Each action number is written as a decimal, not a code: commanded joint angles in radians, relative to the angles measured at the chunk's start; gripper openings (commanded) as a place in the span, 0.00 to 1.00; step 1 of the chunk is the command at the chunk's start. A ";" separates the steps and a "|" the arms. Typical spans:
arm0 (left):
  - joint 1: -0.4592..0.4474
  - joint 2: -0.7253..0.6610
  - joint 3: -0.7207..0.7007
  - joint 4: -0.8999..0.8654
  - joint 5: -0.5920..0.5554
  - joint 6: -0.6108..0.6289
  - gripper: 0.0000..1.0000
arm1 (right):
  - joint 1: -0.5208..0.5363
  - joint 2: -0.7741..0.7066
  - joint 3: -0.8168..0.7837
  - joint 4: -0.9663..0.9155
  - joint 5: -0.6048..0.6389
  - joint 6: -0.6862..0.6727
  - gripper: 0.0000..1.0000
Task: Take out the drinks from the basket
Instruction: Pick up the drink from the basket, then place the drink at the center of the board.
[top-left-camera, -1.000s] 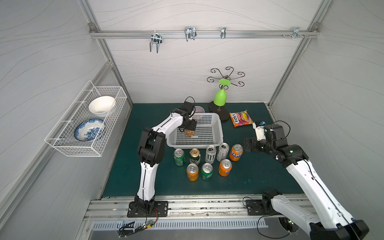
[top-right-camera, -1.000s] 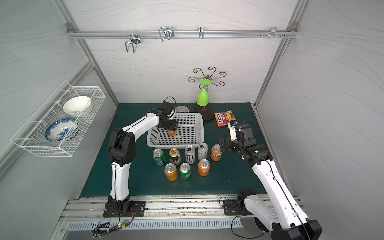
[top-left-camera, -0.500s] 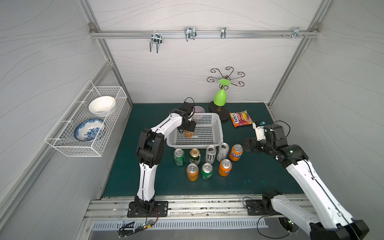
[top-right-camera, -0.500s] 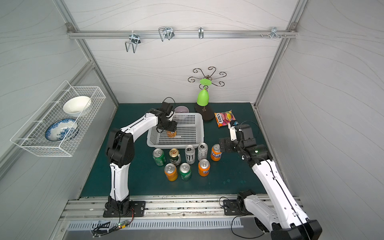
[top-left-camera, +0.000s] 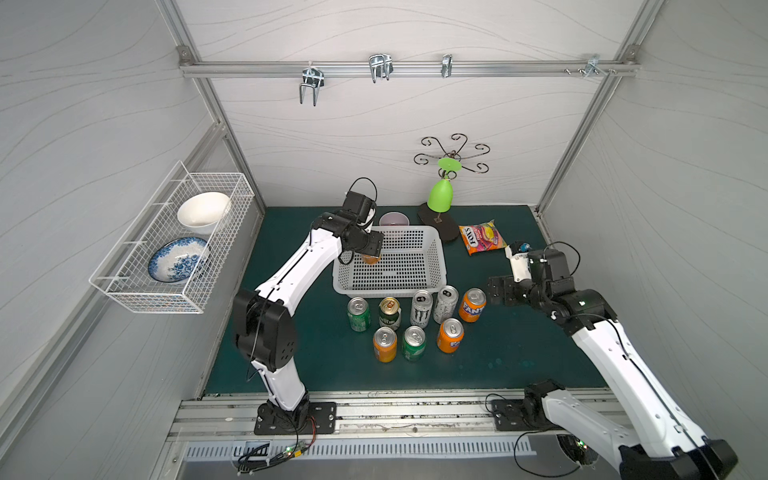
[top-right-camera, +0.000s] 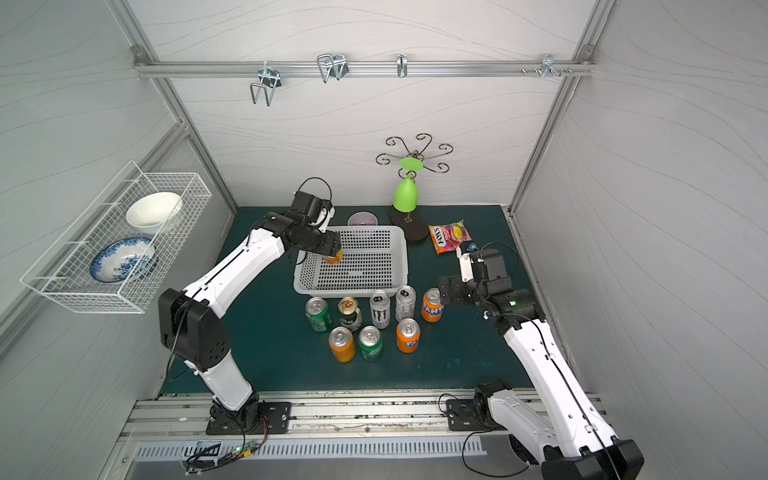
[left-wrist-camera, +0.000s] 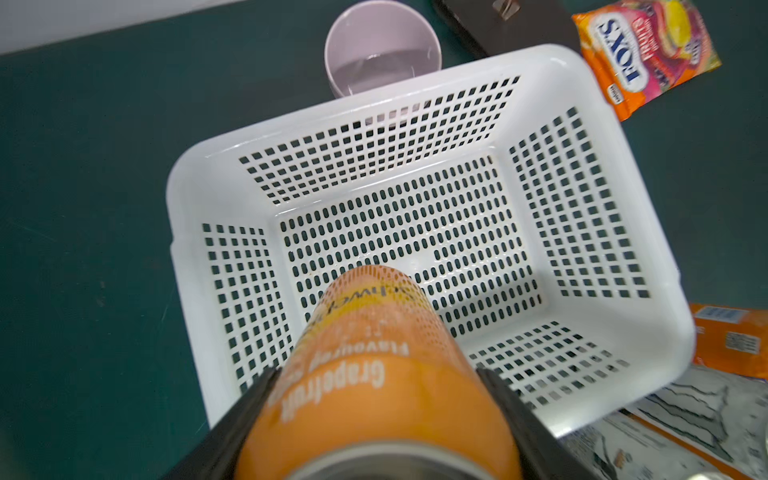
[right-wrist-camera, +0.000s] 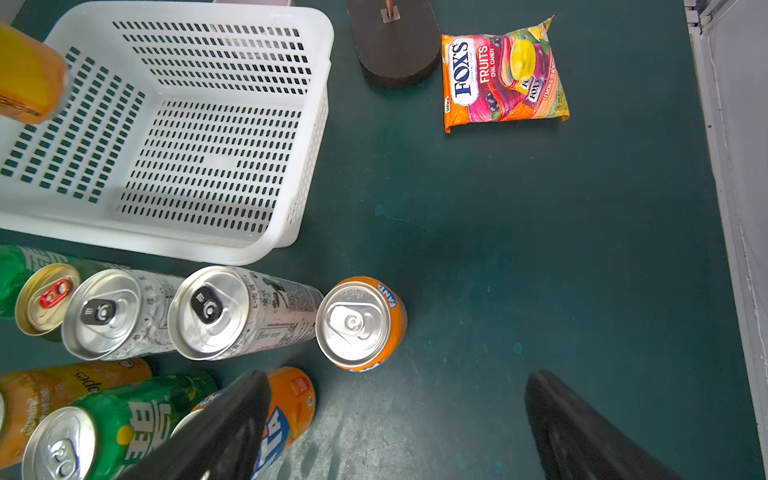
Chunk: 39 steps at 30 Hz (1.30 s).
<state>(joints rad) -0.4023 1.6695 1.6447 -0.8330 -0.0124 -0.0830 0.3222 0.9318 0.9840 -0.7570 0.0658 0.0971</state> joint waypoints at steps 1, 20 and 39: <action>-0.007 -0.117 -0.010 0.007 -0.022 -0.009 0.60 | -0.006 -0.023 -0.008 0.002 -0.009 -0.009 0.99; -0.044 -0.618 -0.266 -0.294 -0.094 -0.075 0.60 | -0.008 -0.040 -0.008 0.005 -0.022 -0.010 0.99; -0.162 -0.801 -0.590 -0.215 -0.085 -0.287 0.57 | -0.008 -0.044 -0.006 0.006 -0.017 -0.010 0.99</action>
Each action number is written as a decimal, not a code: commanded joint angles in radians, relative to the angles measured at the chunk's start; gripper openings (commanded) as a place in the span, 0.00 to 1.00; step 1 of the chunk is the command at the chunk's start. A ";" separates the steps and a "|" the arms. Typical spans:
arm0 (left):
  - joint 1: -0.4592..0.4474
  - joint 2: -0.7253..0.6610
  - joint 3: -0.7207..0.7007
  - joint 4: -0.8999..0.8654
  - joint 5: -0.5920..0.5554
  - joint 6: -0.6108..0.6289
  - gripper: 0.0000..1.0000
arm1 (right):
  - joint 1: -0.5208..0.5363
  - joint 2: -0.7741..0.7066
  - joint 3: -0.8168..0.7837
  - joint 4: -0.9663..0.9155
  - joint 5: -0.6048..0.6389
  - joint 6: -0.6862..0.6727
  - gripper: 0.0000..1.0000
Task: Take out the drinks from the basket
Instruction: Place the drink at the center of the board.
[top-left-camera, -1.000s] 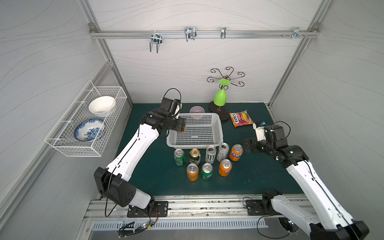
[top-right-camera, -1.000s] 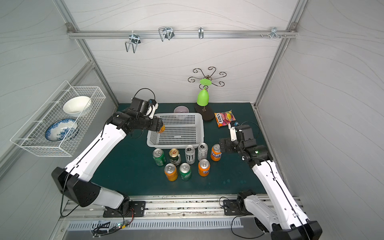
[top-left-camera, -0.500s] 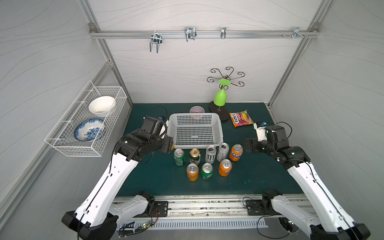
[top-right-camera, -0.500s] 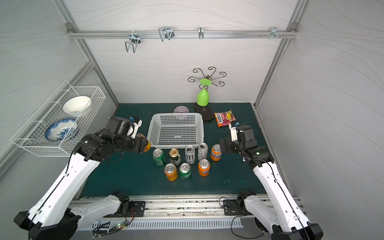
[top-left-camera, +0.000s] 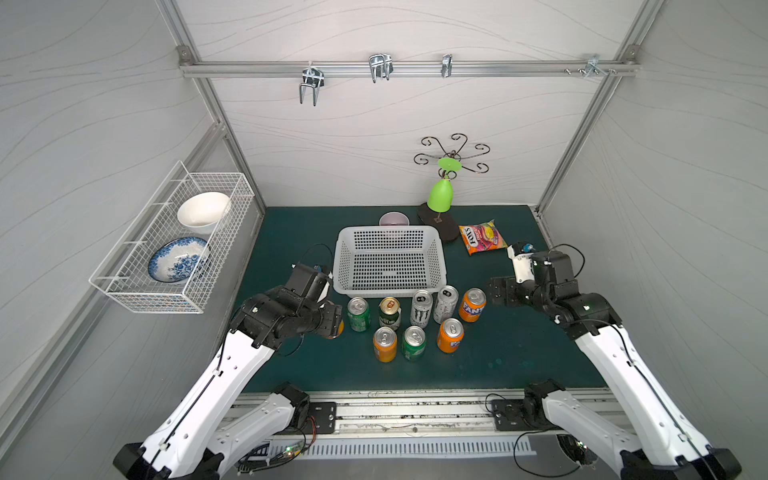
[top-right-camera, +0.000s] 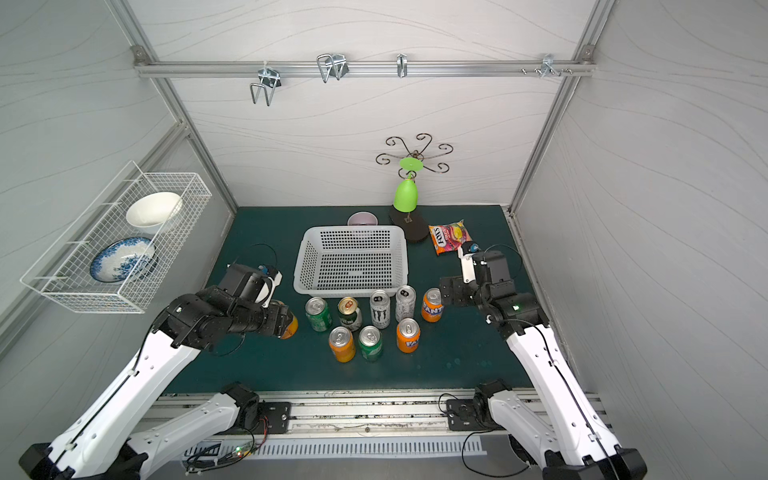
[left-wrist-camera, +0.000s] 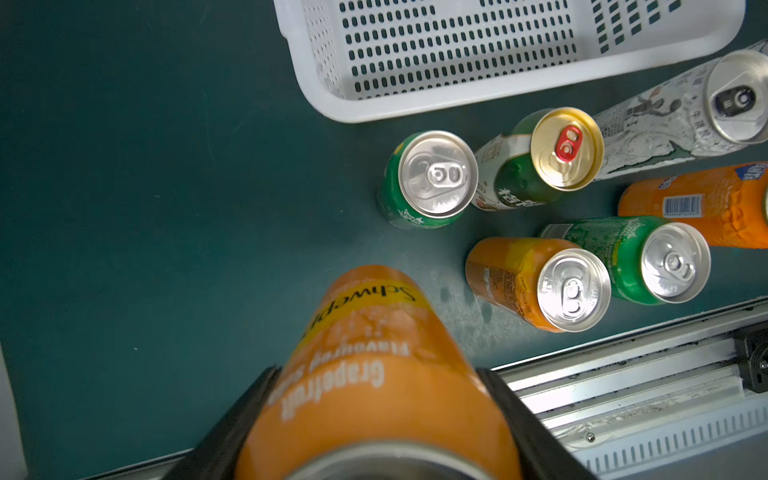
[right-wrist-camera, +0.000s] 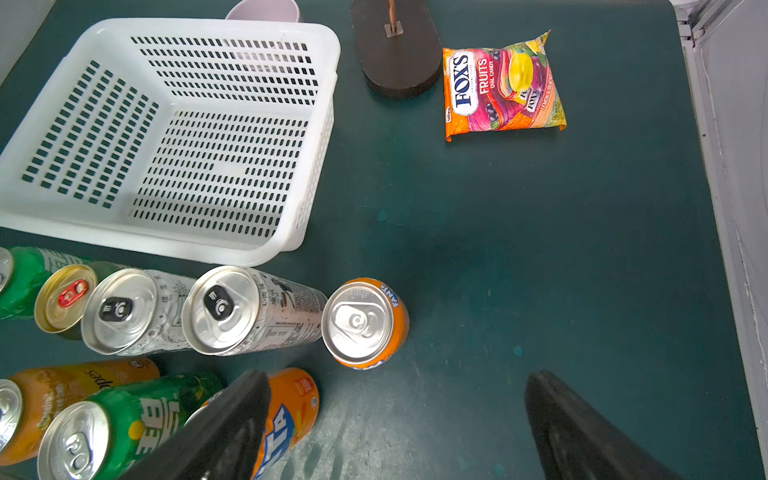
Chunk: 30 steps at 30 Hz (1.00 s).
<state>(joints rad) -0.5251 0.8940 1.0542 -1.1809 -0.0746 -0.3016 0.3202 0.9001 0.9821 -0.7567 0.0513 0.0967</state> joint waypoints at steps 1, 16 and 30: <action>-0.055 -0.026 -0.015 0.149 -0.038 -0.086 0.57 | -0.006 -0.012 -0.004 0.005 -0.004 -0.009 0.99; -0.240 0.067 -0.198 0.317 -0.140 -0.243 0.57 | -0.006 -0.009 -0.005 0.005 -0.004 -0.009 0.99; -0.286 0.120 -0.312 0.449 -0.119 -0.306 0.58 | -0.005 -0.008 -0.006 0.007 -0.006 -0.009 0.99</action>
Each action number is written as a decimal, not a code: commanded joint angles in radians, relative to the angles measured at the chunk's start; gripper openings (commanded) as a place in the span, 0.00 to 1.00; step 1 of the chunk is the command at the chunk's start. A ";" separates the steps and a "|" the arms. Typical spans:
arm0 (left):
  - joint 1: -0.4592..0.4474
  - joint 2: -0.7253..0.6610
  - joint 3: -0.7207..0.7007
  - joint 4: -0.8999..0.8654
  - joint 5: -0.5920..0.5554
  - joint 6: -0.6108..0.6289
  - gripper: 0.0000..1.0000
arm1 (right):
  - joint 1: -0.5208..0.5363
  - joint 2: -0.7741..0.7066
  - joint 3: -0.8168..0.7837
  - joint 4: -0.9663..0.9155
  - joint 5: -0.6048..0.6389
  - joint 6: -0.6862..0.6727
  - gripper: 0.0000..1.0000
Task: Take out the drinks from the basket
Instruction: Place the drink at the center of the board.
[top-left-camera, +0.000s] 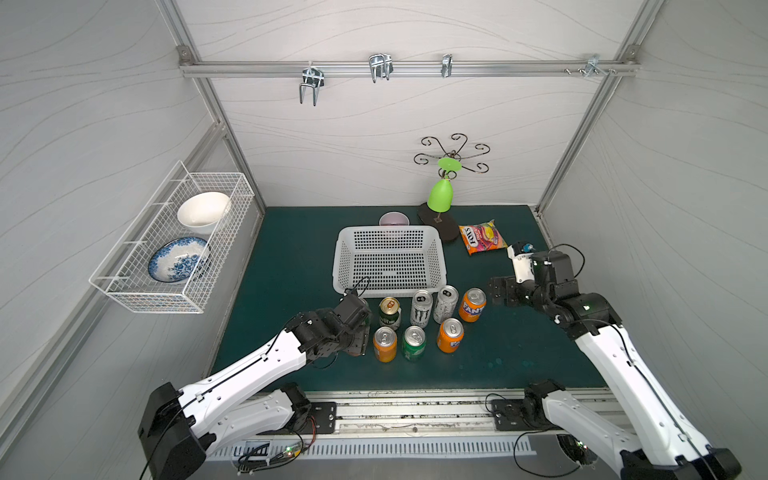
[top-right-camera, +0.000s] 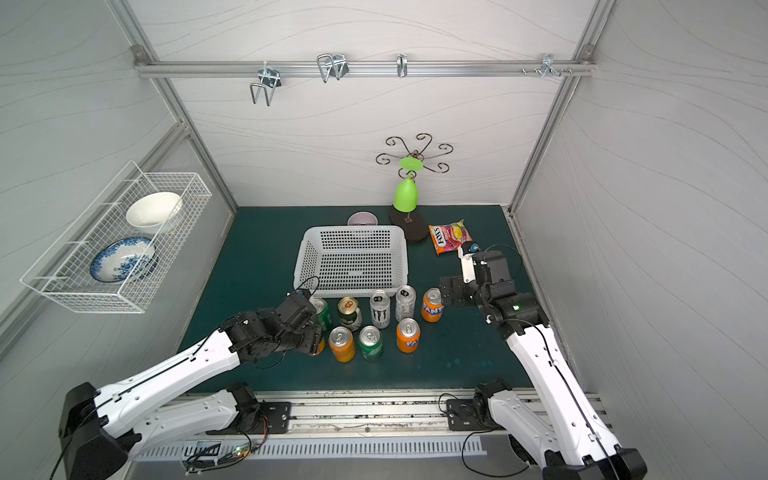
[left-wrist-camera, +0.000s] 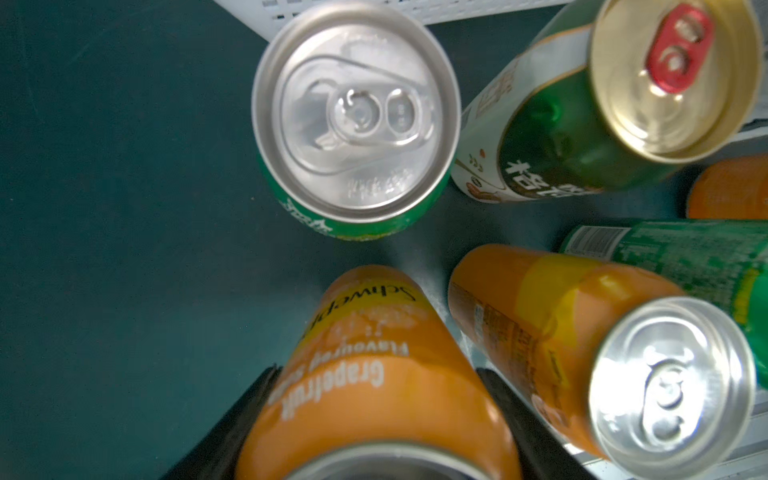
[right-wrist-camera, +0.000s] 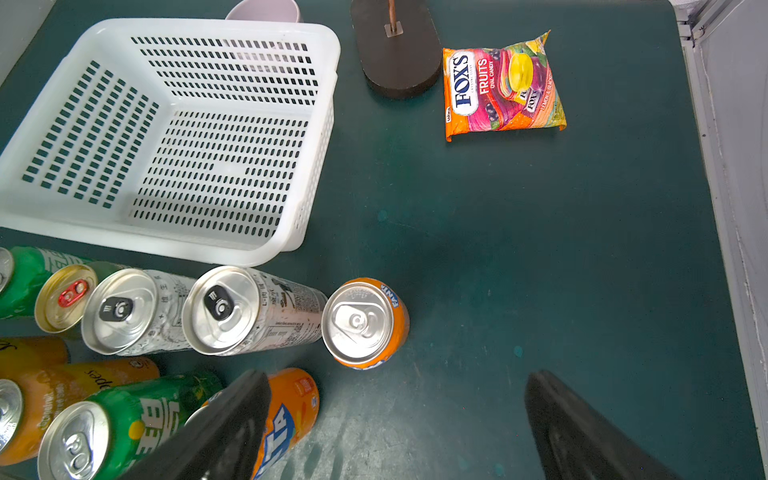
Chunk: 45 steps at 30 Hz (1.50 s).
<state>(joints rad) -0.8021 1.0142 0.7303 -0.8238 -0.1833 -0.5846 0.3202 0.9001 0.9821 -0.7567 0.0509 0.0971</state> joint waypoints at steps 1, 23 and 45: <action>-0.008 0.004 0.006 0.096 -0.010 -0.023 0.58 | -0.005 -0.007 -0.006 0.007 -0.005 -0.010 0.99; -0.011 0.082 -0.028 0.144 -0.003 -0.021 0.63 | -0.009 -0.006 -0.009 0.010 -0.007 -0.011 0.99; -0.011 0.006 0.059 0.015 -0.051 0.020 0.90 | -0.018 -0.013 -0.008 0.012 -0.011 -0.011 0.99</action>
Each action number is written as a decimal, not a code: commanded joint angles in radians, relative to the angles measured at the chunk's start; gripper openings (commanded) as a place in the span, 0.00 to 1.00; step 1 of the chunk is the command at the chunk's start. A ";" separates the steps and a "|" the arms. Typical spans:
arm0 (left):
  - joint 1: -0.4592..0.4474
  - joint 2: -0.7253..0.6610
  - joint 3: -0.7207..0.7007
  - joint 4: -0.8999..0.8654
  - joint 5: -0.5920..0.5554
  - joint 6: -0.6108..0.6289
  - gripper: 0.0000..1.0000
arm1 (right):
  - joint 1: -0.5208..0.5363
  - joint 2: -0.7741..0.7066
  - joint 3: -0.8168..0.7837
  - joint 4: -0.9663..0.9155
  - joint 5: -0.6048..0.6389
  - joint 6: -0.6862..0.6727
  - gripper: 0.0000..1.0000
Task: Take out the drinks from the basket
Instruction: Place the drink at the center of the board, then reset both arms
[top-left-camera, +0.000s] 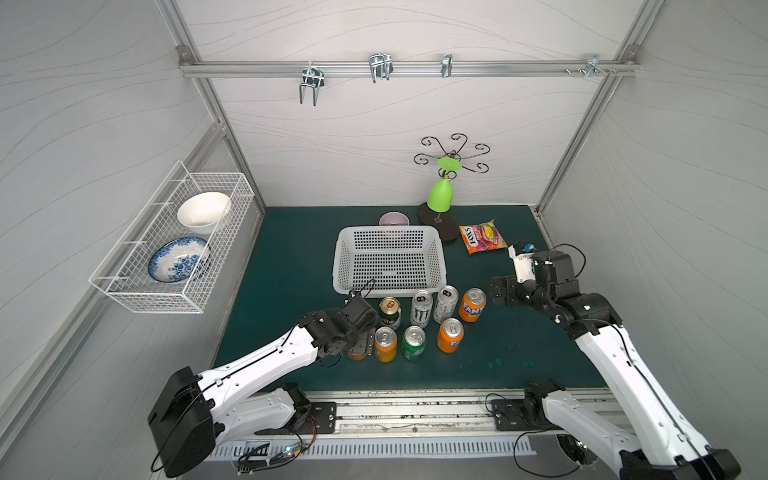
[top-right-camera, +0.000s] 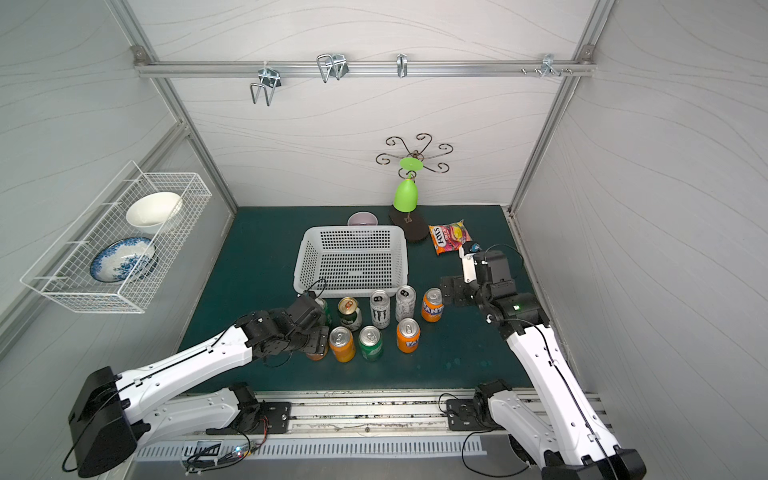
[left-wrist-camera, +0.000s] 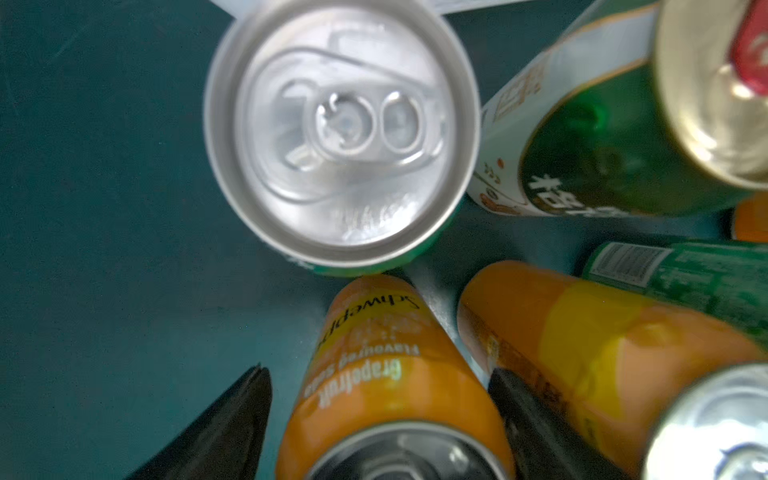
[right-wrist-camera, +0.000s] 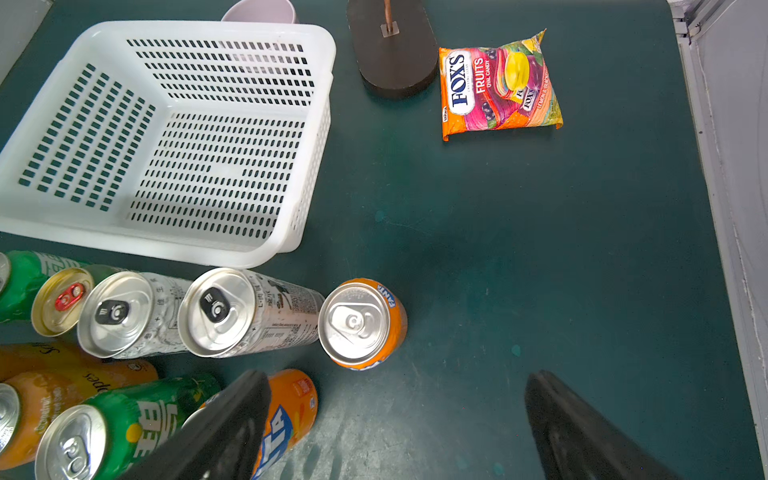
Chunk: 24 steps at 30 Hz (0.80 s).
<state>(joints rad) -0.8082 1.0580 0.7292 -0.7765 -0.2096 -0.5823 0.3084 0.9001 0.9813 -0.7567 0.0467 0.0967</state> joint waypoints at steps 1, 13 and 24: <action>-0.005 -0.050 0.067 -0.041 -0.023 0.024 0.93 | -0.008 -0.015 -0.005 0.013 -0.011 -0.010 0.99; -0.004 -0.120 0.208 -0.146 -0.111 0.102 0.98 | -0.011 -0.022 0.028 0.015 0.007 0.003 0.99; 0.062 -0.151 0.336 -0.012 -0.299 0.250 0.99 | -0.101 -0.061 0.027 0.176 0.080 0.029 0.99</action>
<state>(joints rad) -0.7784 0.9310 1.0359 -0.8818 -0.4526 -0.3946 0.2432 0.8589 0.9955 -0.6598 0.0971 0.1150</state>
